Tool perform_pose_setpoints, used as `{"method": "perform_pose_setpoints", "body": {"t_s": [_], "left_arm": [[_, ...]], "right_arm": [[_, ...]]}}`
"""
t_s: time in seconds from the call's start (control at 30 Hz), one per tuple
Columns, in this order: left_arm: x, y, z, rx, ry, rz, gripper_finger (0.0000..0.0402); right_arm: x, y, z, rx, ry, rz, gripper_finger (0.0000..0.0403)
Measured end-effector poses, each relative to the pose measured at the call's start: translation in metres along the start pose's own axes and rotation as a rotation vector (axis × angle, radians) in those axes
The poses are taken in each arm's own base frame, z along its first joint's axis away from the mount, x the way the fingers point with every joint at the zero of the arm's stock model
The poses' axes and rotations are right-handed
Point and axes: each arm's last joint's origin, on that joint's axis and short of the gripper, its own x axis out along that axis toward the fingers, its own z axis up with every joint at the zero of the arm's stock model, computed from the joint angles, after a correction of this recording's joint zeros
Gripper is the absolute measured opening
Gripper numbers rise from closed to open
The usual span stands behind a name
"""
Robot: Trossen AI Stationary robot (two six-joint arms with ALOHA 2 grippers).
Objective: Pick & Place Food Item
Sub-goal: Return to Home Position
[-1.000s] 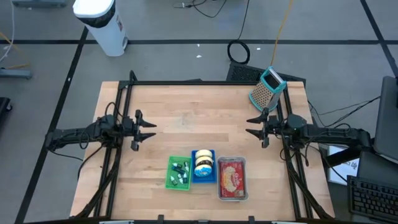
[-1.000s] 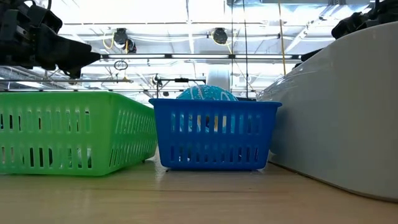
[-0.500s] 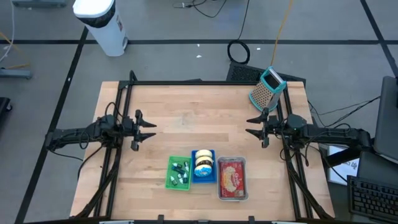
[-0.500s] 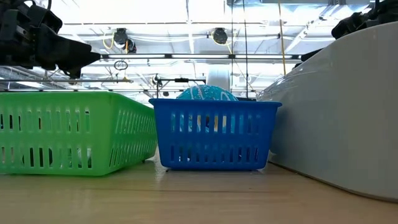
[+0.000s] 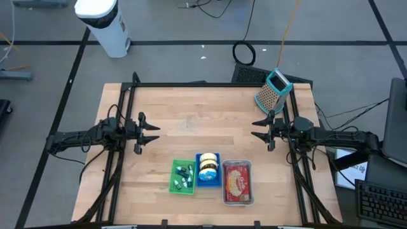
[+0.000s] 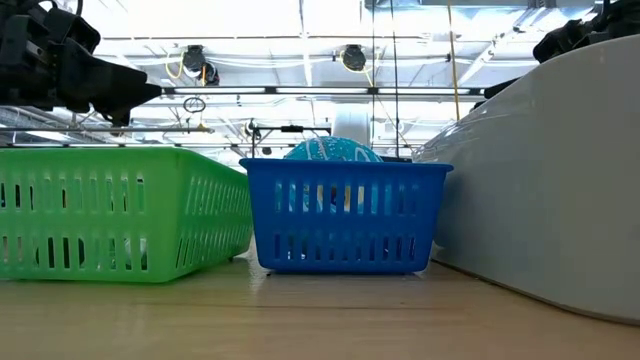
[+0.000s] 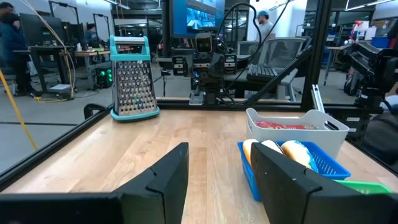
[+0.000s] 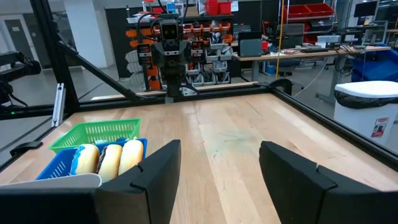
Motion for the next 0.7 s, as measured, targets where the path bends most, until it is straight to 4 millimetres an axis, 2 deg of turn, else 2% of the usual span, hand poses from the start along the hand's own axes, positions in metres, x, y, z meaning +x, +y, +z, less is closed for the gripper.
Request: {"method": "perform_pose_setpoints", "body": {"t_s": [0.7], "left_arm": [[0.0,0.0,0.0002,0.0,-0.001,0.0,0.0175]], "right_arm": [[0.0,0.0,0.0,0.0,0.0,0.0,0.0204]]}}
